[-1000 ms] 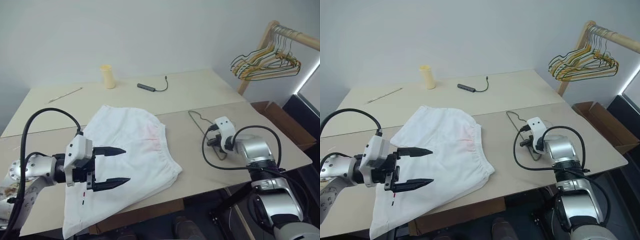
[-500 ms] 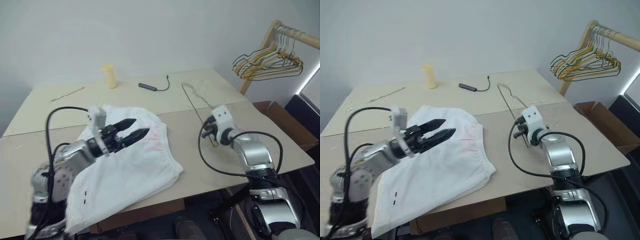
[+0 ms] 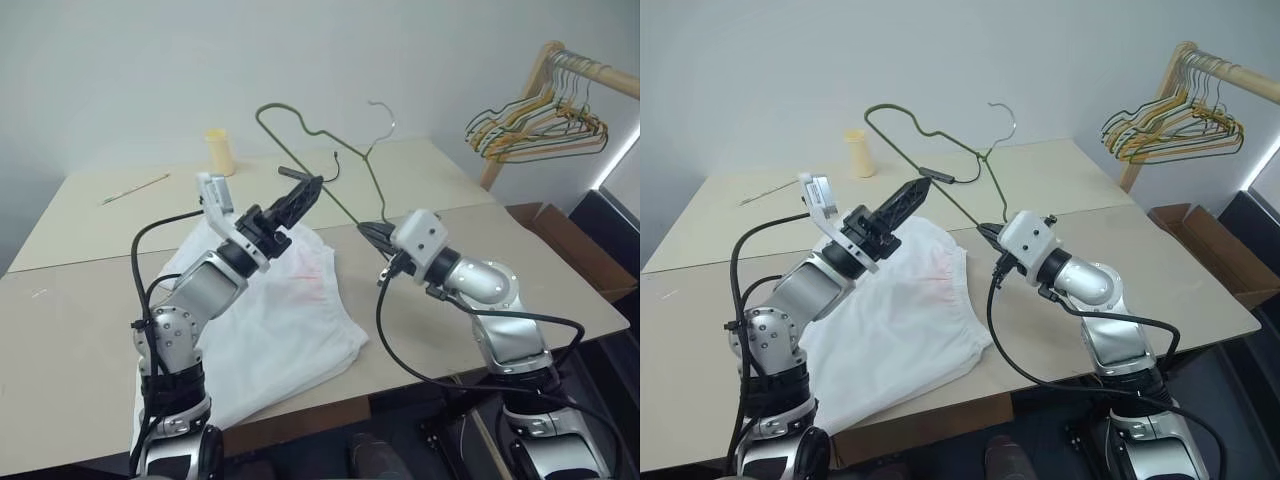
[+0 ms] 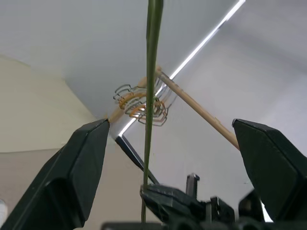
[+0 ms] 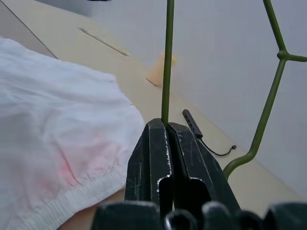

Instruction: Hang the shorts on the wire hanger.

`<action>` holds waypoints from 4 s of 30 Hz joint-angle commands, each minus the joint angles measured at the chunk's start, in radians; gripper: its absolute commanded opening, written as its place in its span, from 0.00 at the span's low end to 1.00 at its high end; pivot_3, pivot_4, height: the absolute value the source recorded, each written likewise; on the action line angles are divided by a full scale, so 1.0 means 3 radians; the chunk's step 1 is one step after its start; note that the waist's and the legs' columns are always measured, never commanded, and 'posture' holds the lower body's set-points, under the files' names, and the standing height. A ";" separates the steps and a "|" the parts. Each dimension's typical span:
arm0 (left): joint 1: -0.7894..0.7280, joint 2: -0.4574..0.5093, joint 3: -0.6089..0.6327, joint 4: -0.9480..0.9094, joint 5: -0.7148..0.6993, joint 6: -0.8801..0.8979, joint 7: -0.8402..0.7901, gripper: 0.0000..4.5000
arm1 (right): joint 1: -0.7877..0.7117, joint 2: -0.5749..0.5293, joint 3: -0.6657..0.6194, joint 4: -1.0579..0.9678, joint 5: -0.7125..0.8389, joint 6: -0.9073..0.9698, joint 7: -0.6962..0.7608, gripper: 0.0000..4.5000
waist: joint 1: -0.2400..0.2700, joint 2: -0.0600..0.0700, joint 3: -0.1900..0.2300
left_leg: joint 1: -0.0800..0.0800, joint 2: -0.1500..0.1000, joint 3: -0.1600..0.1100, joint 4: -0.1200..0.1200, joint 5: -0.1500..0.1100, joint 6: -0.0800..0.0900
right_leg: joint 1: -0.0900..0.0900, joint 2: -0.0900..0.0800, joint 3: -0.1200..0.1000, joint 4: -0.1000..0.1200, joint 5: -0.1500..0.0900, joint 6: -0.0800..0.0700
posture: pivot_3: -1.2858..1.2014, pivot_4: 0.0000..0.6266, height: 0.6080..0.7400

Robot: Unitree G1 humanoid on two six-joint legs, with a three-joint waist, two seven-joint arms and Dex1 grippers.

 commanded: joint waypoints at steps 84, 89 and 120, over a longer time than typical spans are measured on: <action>-0.0382 0.1457 0.0352 0.0779 0.0174 -0.0212 -0.3503 0.00 | -0.0867 -0.0260 -0.0182 0.0457 0.2579 0.2894 0.1730 0.48 | -0.0036 0.0003 0.0002 | -0.0012 0.0005 -0.0004 -0.0002 0.0000 0.0005 | -0.0007 -0.0001 -0.0008 -0.0020 0.0008 0.0007 | 0.46 0.00 1.00; -0.0399 0.1432 0.0367 0.0815 0.0198 -0.0227 -0.3507 0.00 | -0.0825 -0.0275 -0.0138 0.0373 0.2562 0.2860 0.1745 0.06 | -0.0037 0.0003 0.0002 | -0.0012 0.0005 -0.0004 -0.0002 0.0000 0.0005 | -0.0007 -0.0001 -0.0008 -0.0020 0.0008 0.0007 | 0.45 0.00 1.00; -0.0465 0.1439 0.0378 0.0774 0.0221 -0.0315 -0.3805 0.00 | -0.0685 -0.0112 -0.0168 0.0609 0.2639 0.2884 0.1835 0.81 | -0.0044 0.0003 0.0002 | -0.0010 0.0006 -0.0003 -0.0001 0.0000 0.0005 | -0.0006 0.0000 -0.0008 -0.0020 0.0008 0.0007 | 0.45 0.00 1.00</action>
